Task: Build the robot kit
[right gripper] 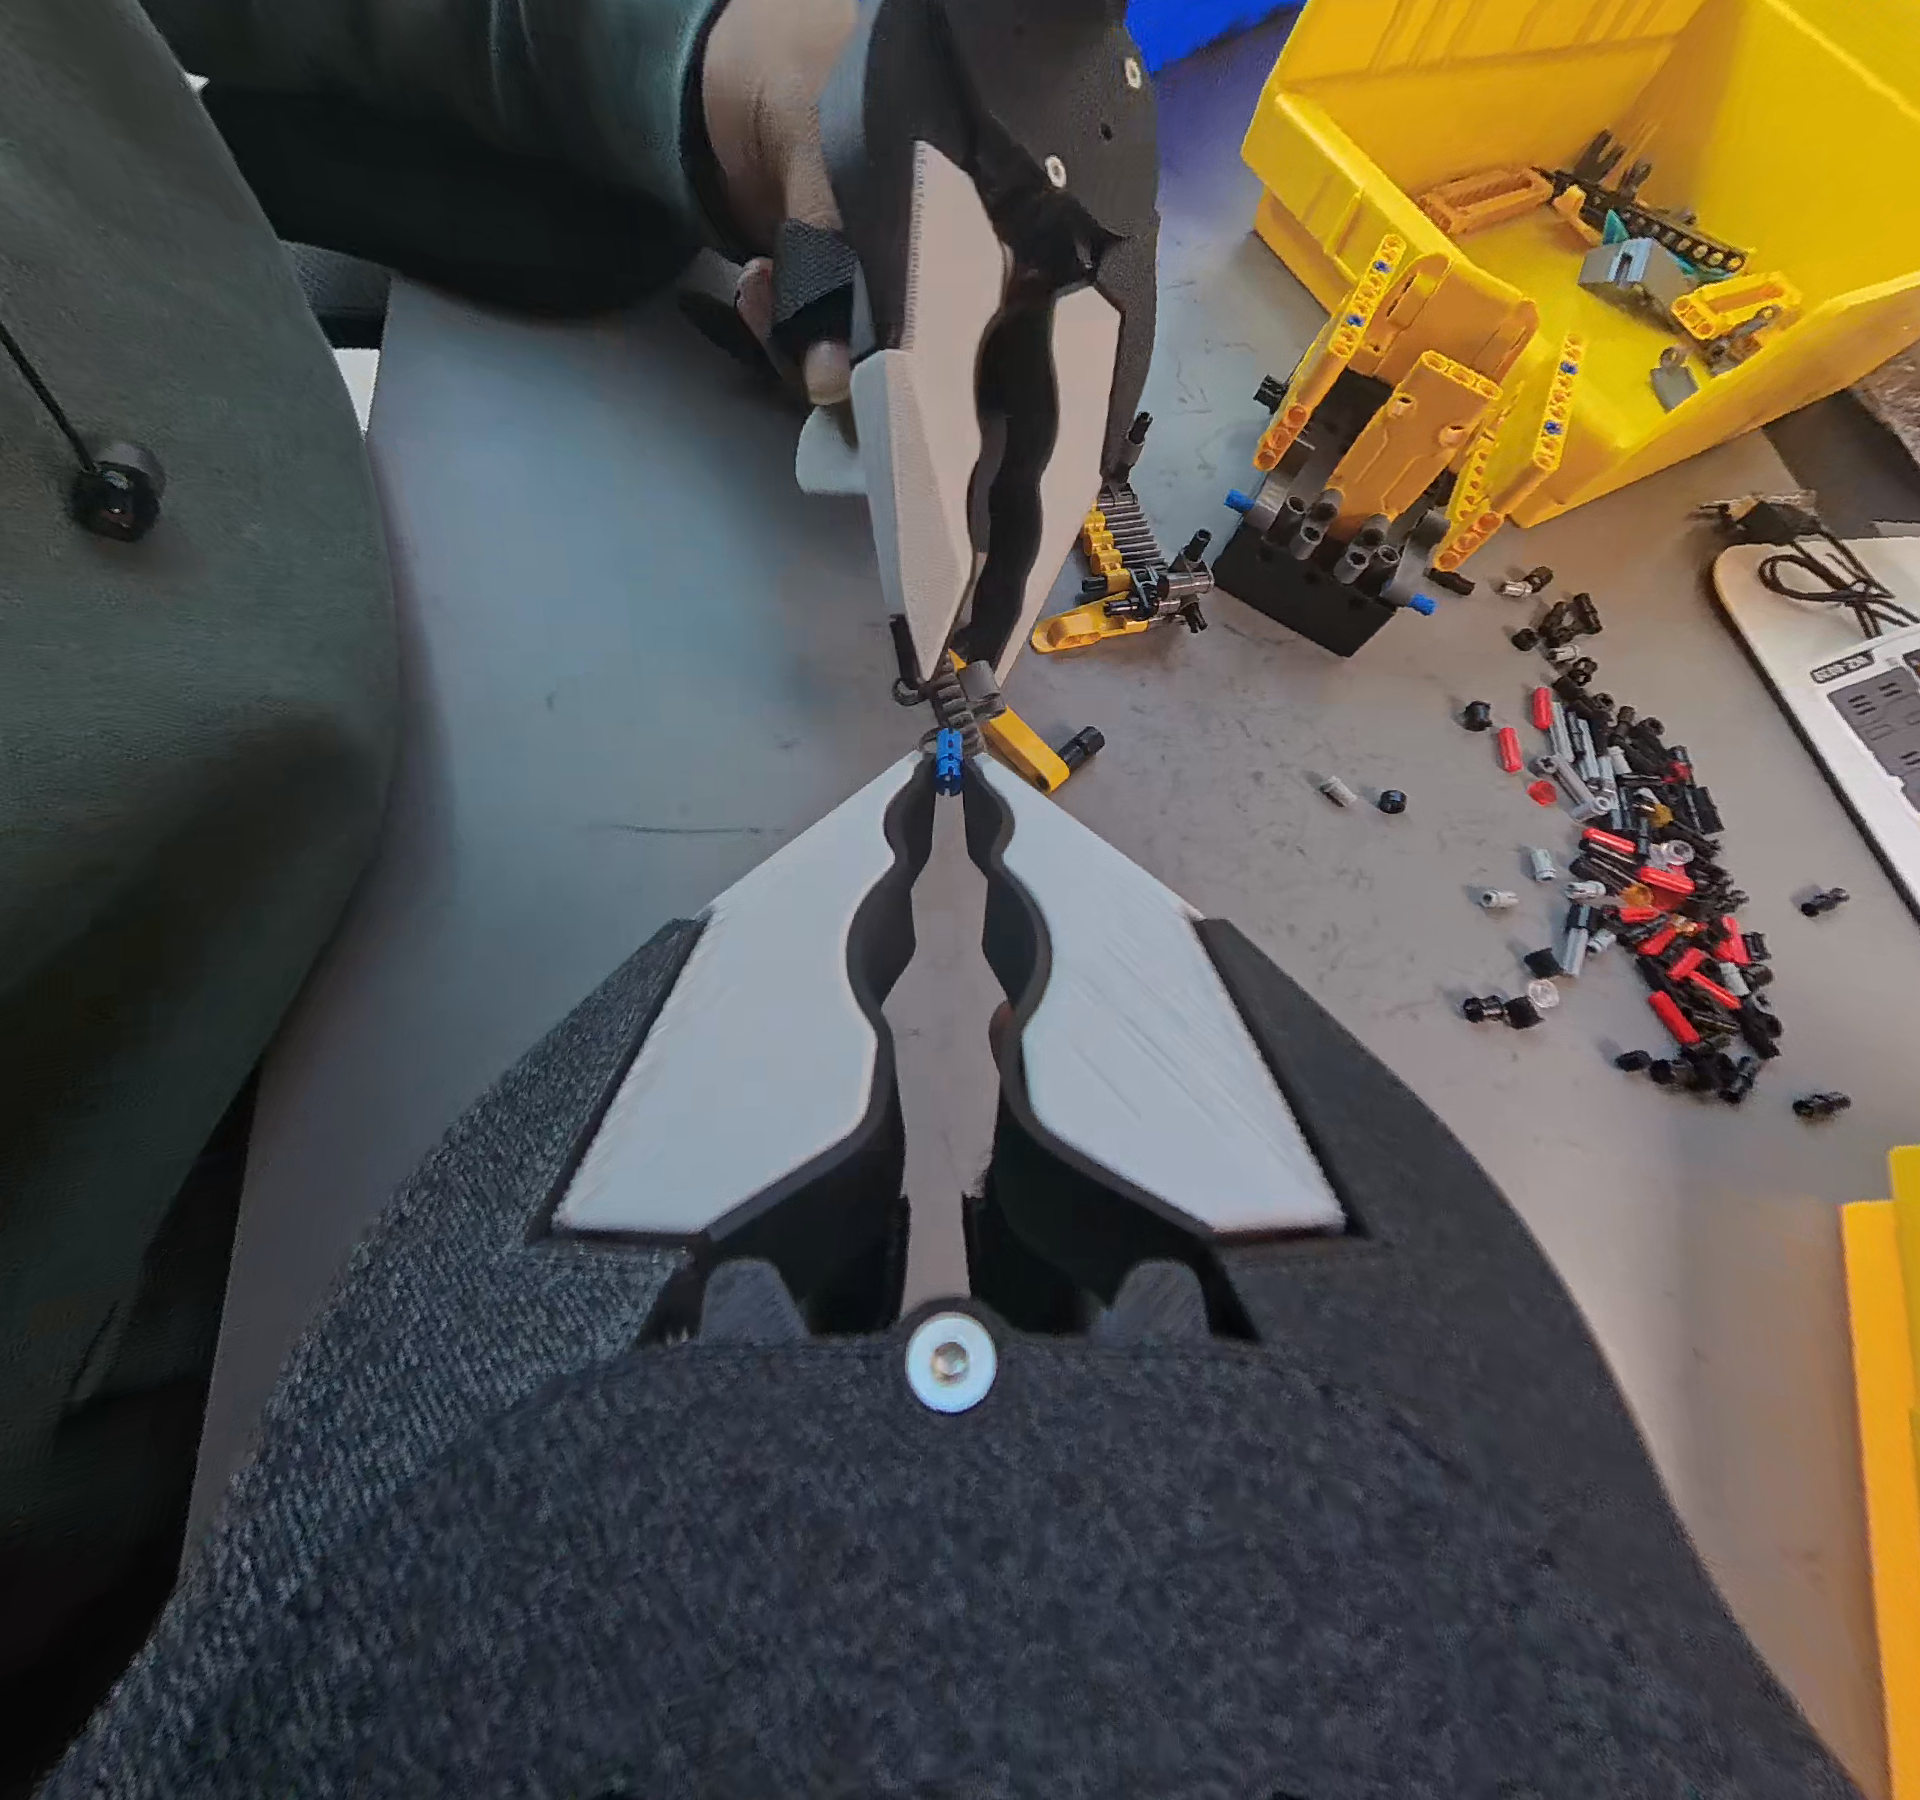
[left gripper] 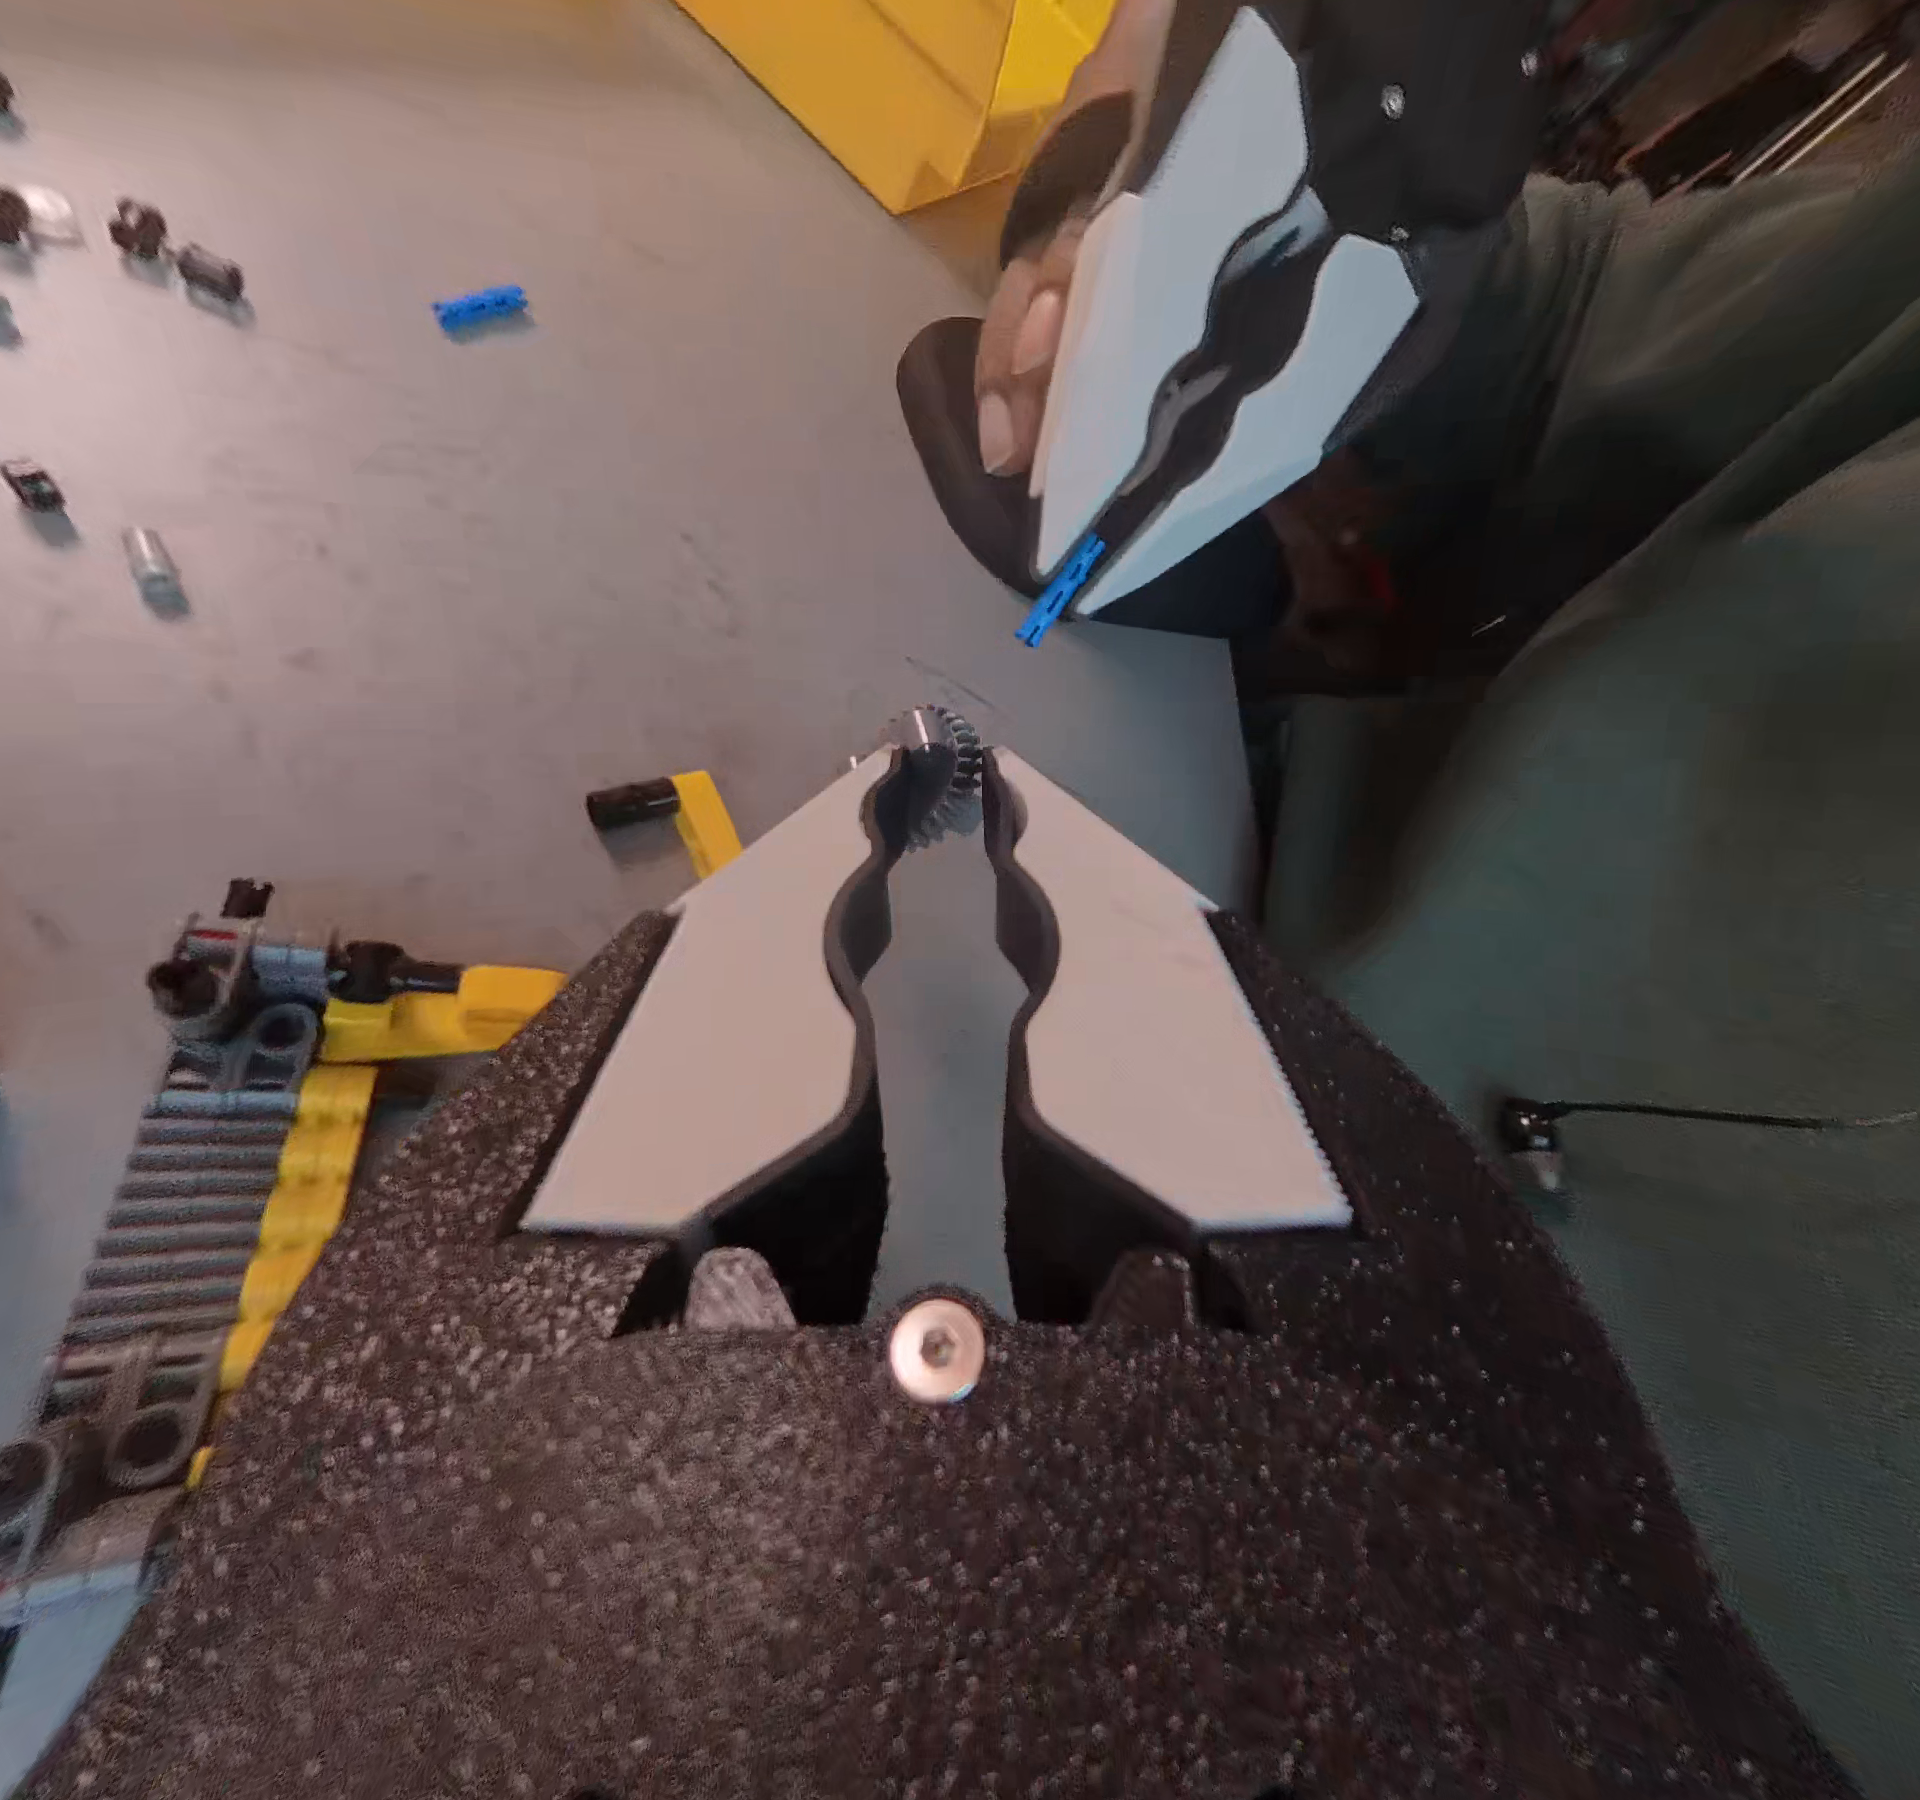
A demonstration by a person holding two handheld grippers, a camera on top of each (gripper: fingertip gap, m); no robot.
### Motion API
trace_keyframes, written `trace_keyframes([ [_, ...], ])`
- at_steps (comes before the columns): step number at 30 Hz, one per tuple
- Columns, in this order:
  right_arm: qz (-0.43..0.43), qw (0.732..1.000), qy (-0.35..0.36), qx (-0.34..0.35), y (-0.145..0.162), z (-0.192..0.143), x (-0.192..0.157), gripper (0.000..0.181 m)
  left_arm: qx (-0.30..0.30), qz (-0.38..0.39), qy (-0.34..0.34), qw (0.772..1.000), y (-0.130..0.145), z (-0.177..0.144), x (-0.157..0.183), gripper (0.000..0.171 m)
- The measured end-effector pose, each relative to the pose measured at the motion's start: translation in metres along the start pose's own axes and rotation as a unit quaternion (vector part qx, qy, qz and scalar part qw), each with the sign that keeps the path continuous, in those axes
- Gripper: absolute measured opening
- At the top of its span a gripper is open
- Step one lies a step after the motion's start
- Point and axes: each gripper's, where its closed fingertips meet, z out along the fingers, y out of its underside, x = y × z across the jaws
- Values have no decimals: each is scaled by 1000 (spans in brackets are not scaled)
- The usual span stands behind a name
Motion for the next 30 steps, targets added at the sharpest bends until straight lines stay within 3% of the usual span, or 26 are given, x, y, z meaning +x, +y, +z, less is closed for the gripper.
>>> trace_keyframes([
  [3,-12,999,3,-32,5,5,-5,4,0,-72,19,997,3,2,-4,13],
  [6,-17,997,2,-70,15,14,-10,4,-13,-95,13,995,8,5,-8,13],
  [18,33,995,-30,-90,25,31,-10,3,-9,-98,36,995,10,7,-3,12],
  [30,32,992,-34,-119,37,45,-13,3,-43,-79,-15,996,23,9,-12,11],
])
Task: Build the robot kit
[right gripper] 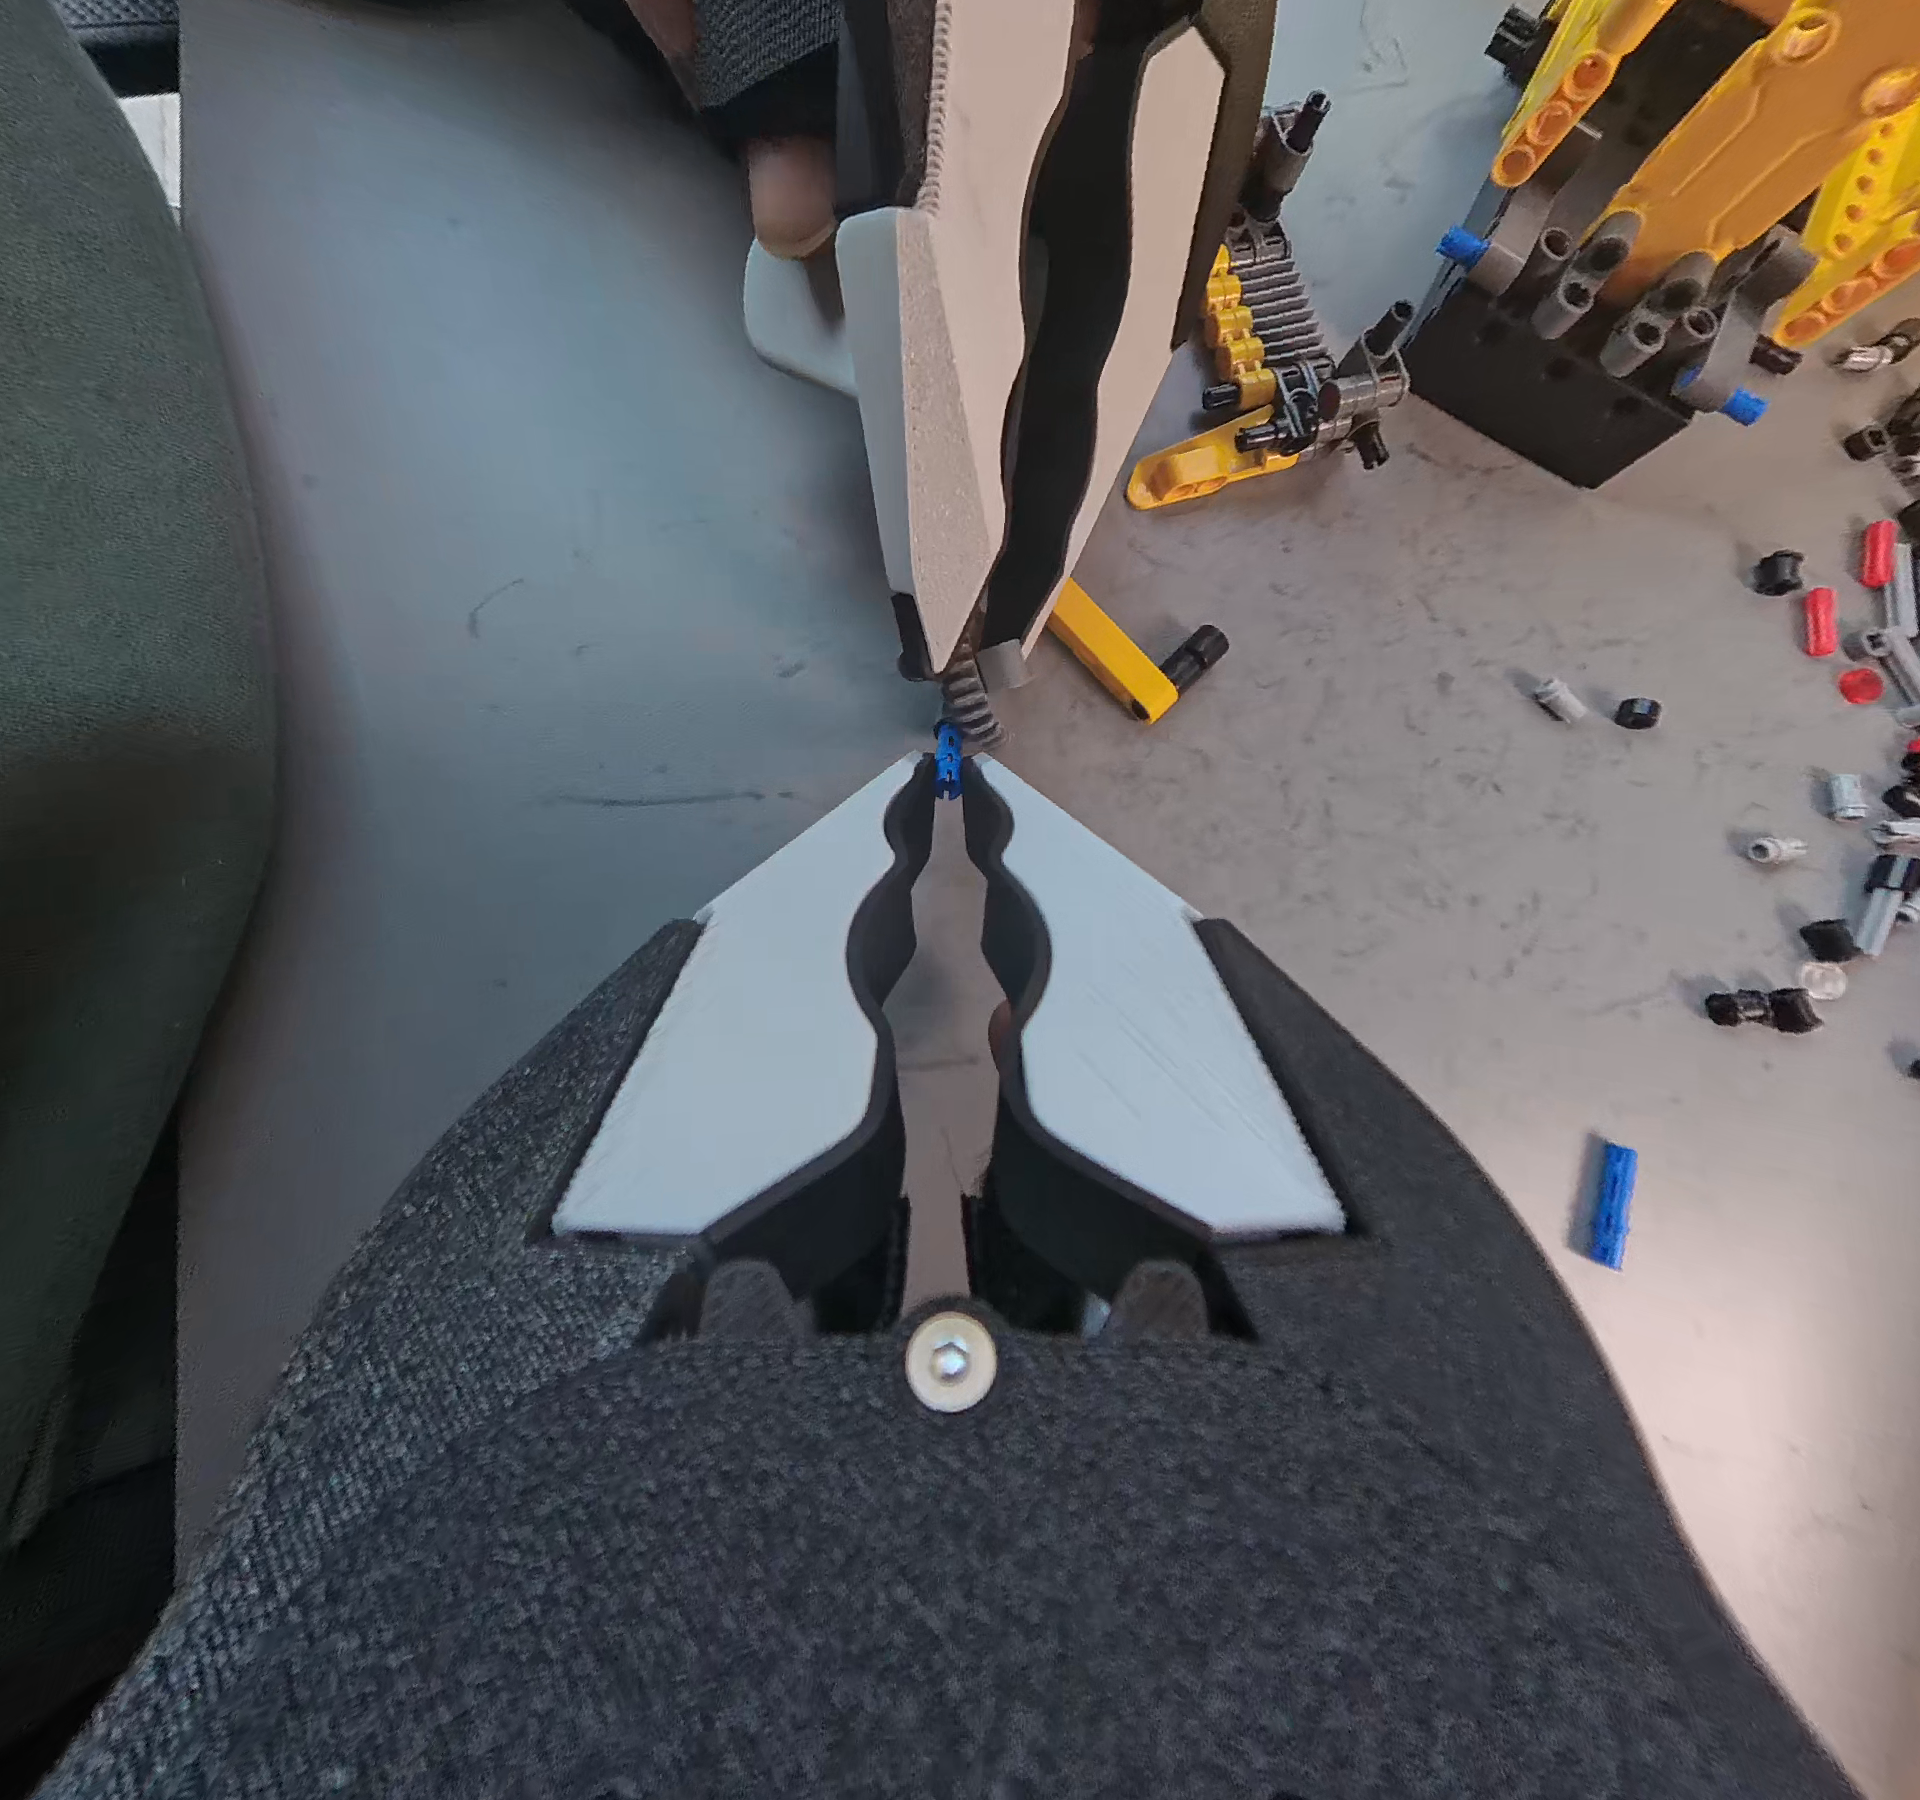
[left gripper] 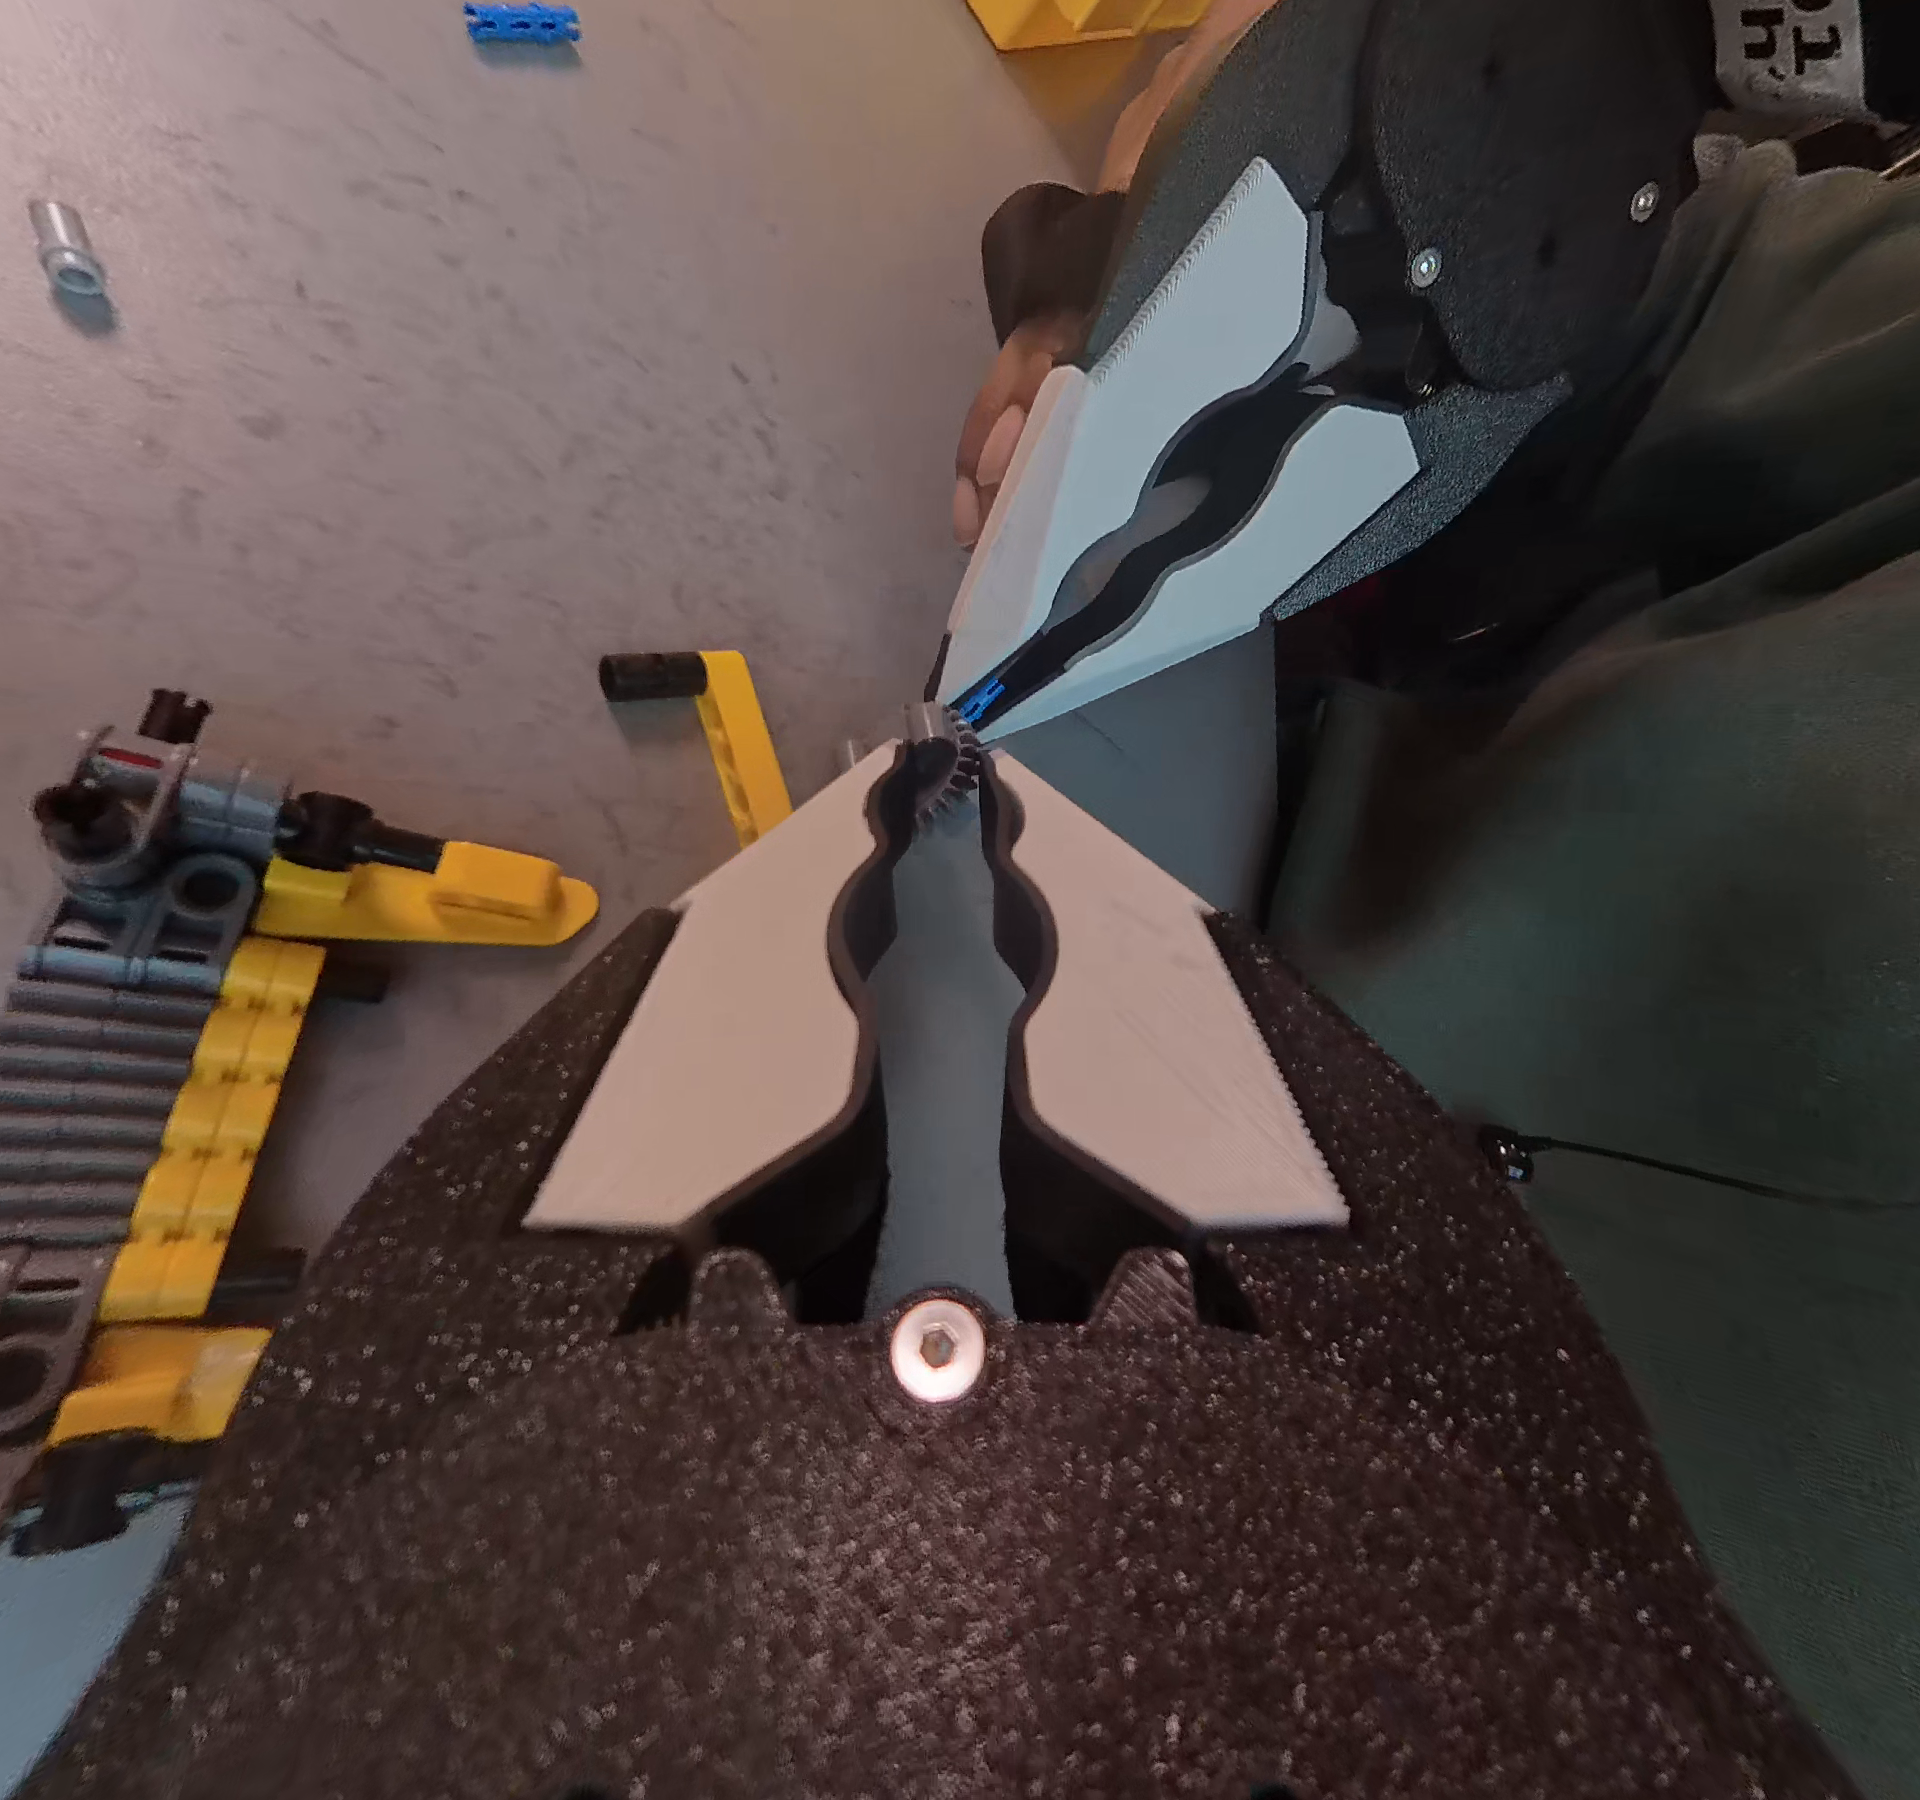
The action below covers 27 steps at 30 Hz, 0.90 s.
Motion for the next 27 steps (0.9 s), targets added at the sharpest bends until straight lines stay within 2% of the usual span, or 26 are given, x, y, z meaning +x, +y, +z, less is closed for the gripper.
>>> trace_keyframes([
  [6,-1,1000,11,1,-3,3,3,3,-12,25,-19,999,3,-4,-3,11],
  [20,36,999,21,11,-7,6,5,3,-36,28,-1,999,12,-5,-3,9],
  [27,0,999,53,-5,-4,8,4,3,-38,33,-5,999,13,-6,-3,8],
])
